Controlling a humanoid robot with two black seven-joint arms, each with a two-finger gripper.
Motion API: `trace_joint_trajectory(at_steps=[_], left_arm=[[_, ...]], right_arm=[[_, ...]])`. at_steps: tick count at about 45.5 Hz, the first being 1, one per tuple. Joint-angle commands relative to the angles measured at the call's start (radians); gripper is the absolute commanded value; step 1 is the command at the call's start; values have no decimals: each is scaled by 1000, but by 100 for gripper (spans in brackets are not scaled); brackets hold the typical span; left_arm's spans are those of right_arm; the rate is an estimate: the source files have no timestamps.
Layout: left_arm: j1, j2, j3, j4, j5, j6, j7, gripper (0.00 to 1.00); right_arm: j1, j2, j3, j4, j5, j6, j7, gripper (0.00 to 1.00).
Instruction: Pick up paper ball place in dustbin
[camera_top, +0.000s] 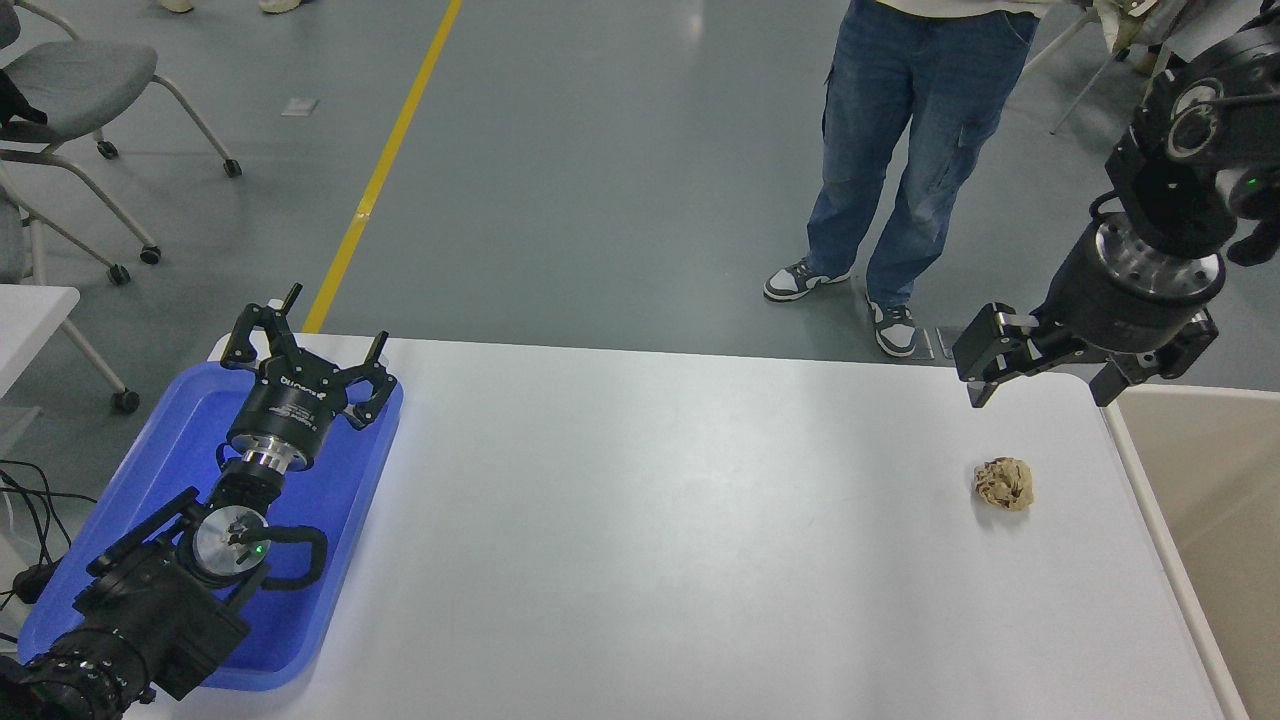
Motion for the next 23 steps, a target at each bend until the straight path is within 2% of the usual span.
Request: trace_joint_trajectory(at_steps=[1, 23], left_arm=[[-1, 0, 0, 0, 0, 0, 0, 100], [-1, 0, 0, 0, 0, 0, 1, 100]], right_arm=[[3, -1, 0, 0, -1, 0, 0, 100], [-8, 0, 2, -14, -1, 0, 0, 100]])
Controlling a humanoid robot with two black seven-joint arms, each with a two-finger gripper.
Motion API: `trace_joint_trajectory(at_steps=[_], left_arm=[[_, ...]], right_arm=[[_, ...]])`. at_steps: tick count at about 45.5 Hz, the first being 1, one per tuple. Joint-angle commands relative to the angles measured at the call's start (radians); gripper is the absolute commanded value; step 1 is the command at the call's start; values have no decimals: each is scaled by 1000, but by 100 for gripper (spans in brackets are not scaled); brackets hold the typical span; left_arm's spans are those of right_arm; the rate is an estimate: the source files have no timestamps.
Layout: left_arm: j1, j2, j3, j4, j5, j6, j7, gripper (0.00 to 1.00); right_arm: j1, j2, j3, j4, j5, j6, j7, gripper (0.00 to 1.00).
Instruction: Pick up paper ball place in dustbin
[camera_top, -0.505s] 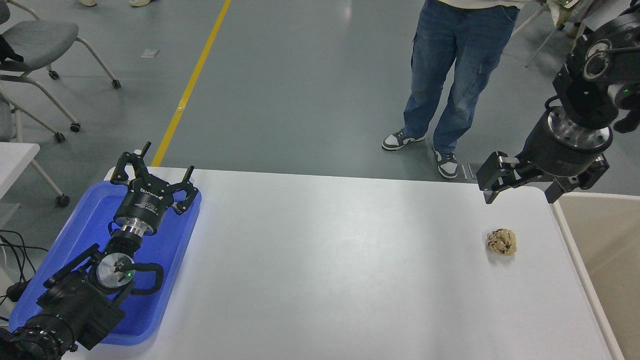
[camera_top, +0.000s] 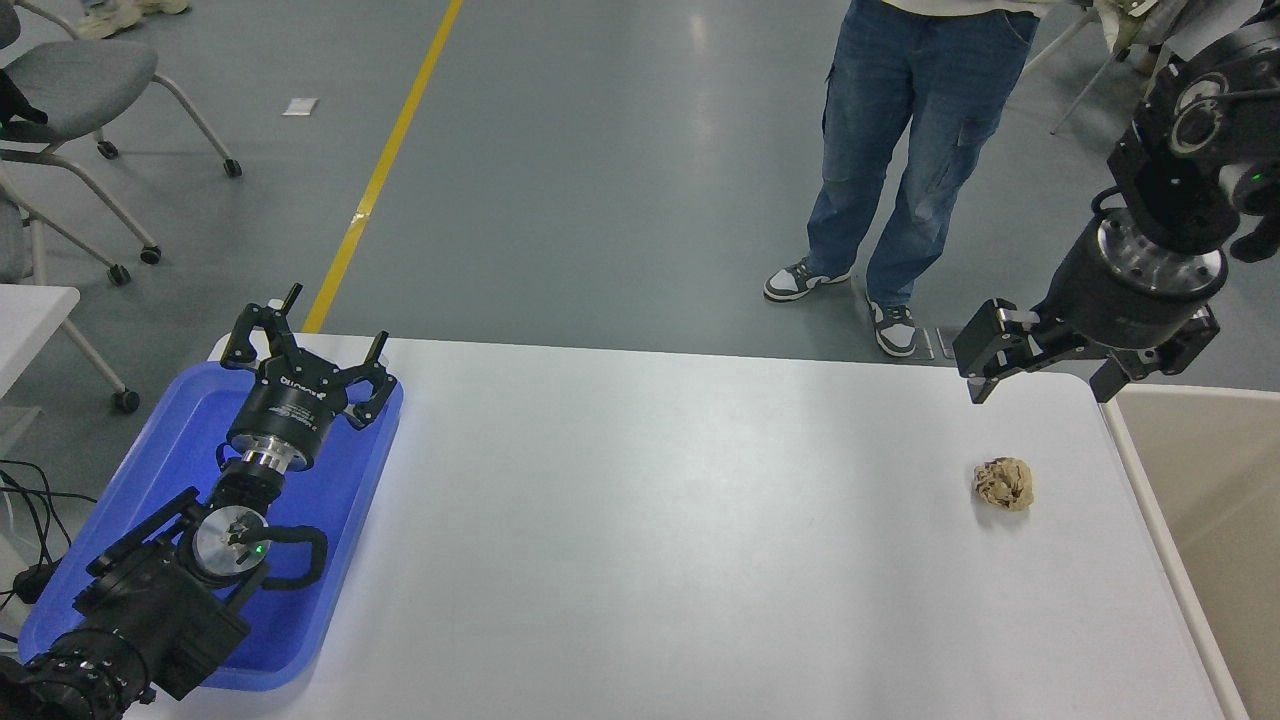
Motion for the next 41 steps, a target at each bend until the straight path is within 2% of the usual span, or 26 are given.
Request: trace_joint_trajectory(at_steps=[1, 41], left_arm=[[-1, 0, 0, 0, 0, 0, 0, 100], [-1, 0, 0, 0, 0, 0, 0, 100]], right_arm=[[-8, 2, 0, -15, 0, 0, -1, 100], [-78, 22, 45, -113, -1, 0, 0, 100]])
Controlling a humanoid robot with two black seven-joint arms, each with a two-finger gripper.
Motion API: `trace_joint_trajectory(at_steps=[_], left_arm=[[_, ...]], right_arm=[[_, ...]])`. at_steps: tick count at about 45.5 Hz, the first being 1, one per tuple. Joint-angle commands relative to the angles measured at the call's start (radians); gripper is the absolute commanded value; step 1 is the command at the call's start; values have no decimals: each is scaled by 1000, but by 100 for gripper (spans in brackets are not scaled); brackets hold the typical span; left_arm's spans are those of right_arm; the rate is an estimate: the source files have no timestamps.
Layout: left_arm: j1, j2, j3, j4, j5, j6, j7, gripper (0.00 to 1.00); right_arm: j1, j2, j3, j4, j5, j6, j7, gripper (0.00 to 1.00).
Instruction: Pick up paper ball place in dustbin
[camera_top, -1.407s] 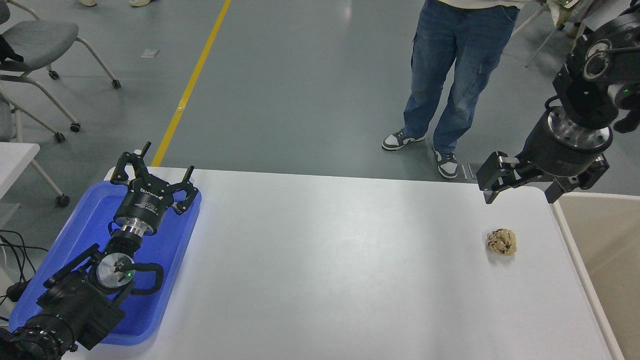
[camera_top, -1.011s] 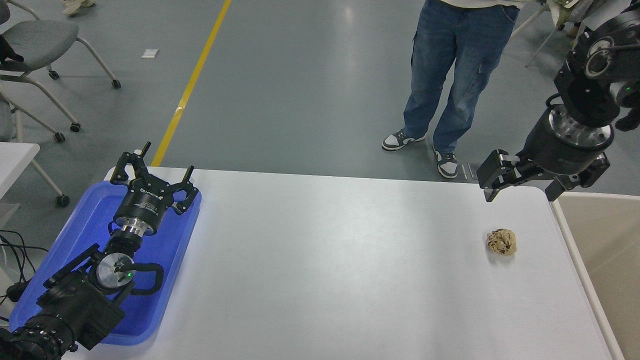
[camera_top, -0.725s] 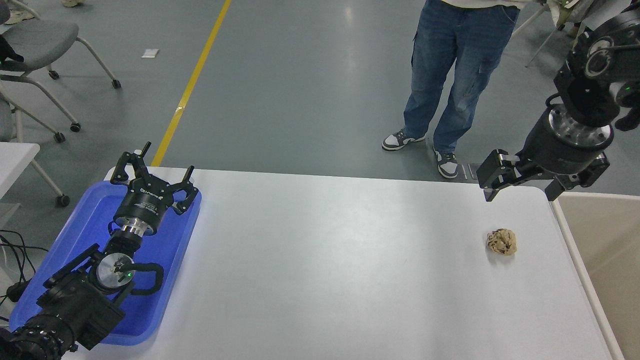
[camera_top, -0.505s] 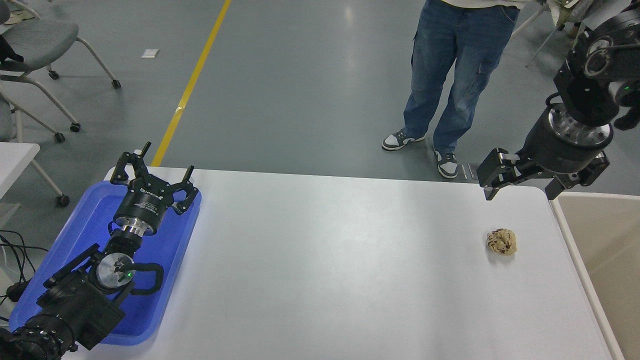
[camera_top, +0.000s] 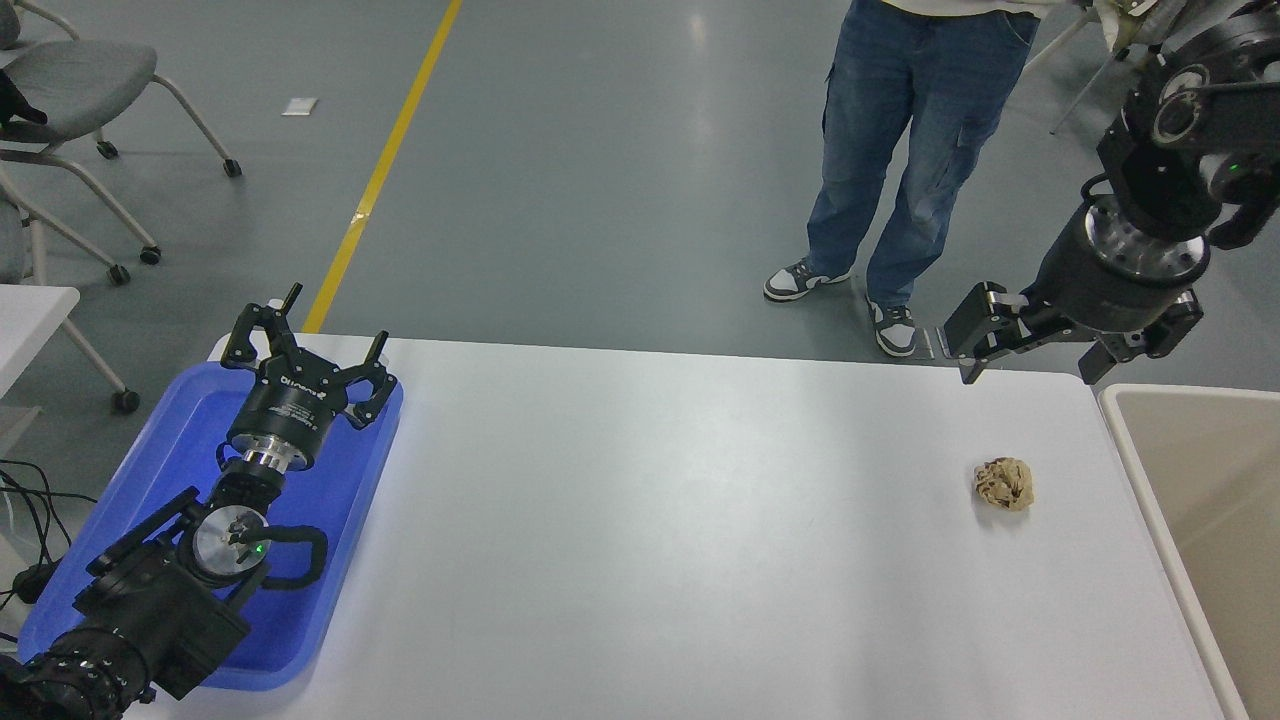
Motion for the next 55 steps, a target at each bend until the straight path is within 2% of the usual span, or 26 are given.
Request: trace_joint_trajectory(at_steps=[1, 45, 55], left_arm=[[0, 0, 0, 0, 0, 0, 0, 100], [0, 0, 0, 0, 0, 0, 0, 100], [0, 0, 0, 0, 0, -2, 1, 100]], right_arm=[[-19, 3, 11, -23, -1, 0, 0, 100], [-257, 3, 84, -534, 7, 0, 2, 100], [-311, 0, 86, -570, 7, 0, 5, 100]])
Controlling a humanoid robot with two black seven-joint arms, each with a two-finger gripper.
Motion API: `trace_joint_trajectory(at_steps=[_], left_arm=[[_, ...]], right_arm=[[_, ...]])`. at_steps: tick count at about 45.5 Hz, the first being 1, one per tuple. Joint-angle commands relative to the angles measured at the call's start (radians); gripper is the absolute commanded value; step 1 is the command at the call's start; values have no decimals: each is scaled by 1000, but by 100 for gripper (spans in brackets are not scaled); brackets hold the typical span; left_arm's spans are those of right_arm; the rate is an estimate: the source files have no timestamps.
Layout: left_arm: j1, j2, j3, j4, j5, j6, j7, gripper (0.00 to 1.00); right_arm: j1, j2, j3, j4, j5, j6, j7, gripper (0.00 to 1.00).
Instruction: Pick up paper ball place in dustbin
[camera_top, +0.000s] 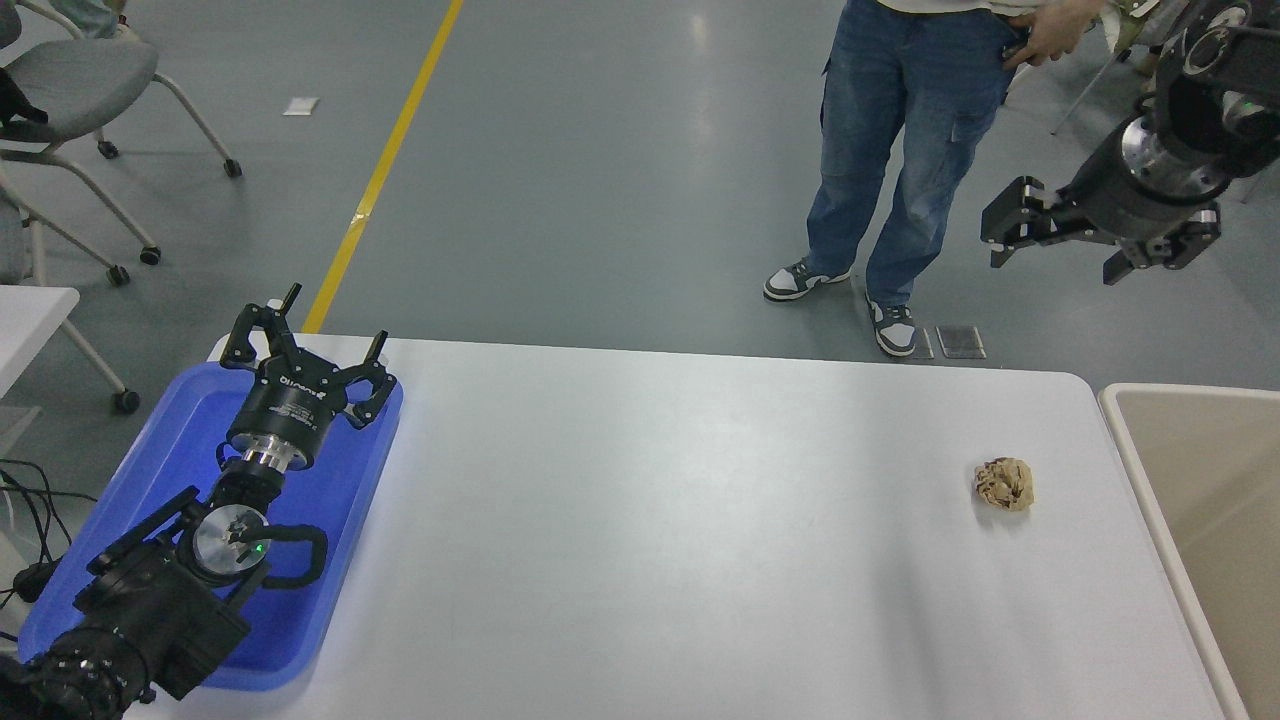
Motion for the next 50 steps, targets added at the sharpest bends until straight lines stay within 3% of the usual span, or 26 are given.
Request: trace_joint_trajectory(at_steps=[1, 27, 36, 40, 47, 50], left_arm=[[0, 0, 0, 0, 0, 0, 0, 100], [0, 0, 0, 0, 0, 0, 0, 100], [0, 0, 0, 0, 0, 0, 0, 100], [0, 0, 0, 0, 0, 0, 0, 100], [0, 0, 0, 0, 0, 0, 0, 100], [0, 0, 0, 0, 0, 0, 0, 100]], right_arm=[[-70, -2, 4, -67, 0, -2, 2, 100], [-452, 67, 121, -242, -18, -446, 10, 100], [-544, 85, 122, -244, -93, -592, 15, 100], [-584, 104, 122, -245, -115, -646, 41, 100], [-639, 119, 122, -251, -121, -735, 128, 100], [-672, 139, 122, -273, -139, -756, 137, 100]])
